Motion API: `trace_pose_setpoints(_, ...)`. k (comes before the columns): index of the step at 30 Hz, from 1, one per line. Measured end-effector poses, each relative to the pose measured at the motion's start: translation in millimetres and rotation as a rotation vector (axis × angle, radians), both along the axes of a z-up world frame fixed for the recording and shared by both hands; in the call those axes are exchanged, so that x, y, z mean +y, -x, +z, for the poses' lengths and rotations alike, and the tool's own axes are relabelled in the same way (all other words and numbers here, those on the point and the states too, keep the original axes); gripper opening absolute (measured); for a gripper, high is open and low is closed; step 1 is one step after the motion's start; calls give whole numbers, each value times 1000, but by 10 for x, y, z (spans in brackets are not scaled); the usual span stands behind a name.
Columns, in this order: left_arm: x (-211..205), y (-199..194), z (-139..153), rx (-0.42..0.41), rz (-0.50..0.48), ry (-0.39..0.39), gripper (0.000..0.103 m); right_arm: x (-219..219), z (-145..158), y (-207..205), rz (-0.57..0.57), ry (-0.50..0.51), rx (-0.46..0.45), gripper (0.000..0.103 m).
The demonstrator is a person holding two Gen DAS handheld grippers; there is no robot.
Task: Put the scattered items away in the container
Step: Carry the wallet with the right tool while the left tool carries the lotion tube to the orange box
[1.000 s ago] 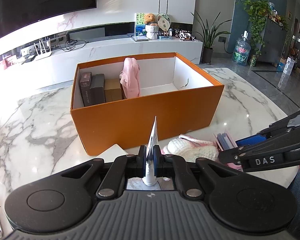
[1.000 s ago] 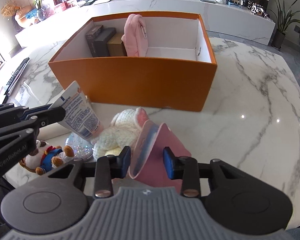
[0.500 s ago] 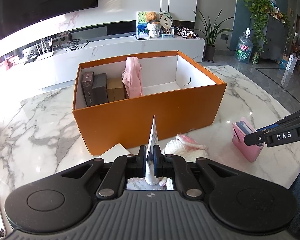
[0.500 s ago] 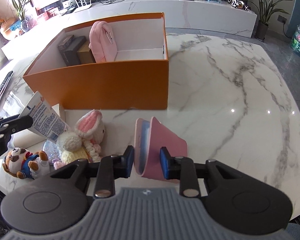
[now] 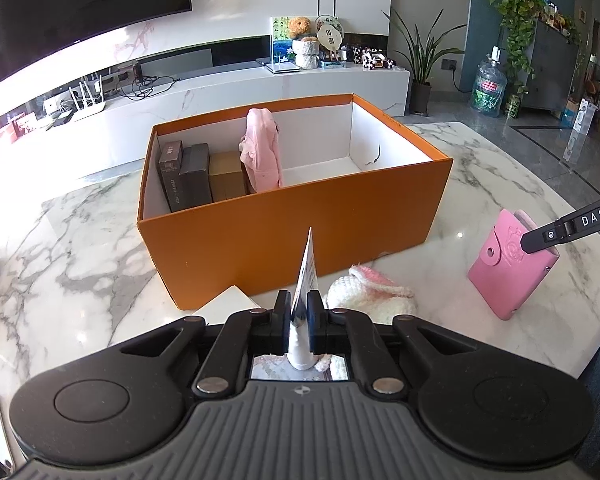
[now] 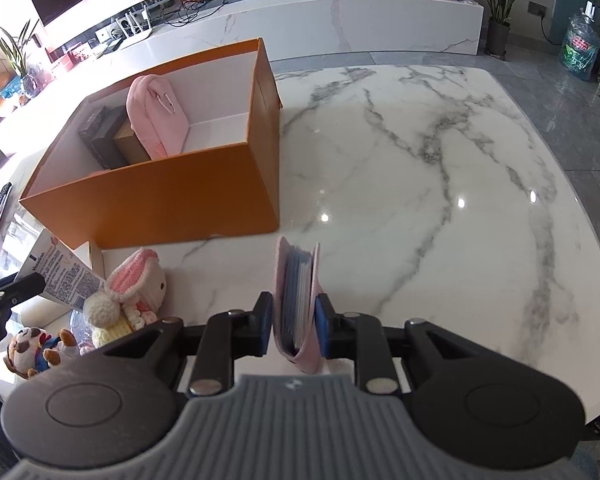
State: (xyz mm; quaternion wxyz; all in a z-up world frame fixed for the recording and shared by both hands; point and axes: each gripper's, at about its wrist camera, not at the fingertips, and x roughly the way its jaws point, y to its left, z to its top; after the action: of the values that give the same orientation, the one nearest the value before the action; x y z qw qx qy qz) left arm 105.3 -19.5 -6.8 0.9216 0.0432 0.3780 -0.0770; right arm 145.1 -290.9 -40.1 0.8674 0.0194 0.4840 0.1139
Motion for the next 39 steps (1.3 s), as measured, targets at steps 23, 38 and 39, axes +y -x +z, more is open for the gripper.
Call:
trace_pose_setpoints(23,-44,-67,466,-82,23,42,8,201,466,29,121,-24,-146,18)
trace_pose_setpoints(38,-258,-689,1141,-222,-9,65,8,729,1238,-301,231,-114,-347,18)
trace_pose_setpoints(39,-274,-748,1141,-224,-7,60,8,767,1246,-352,233,-120,-348,18)
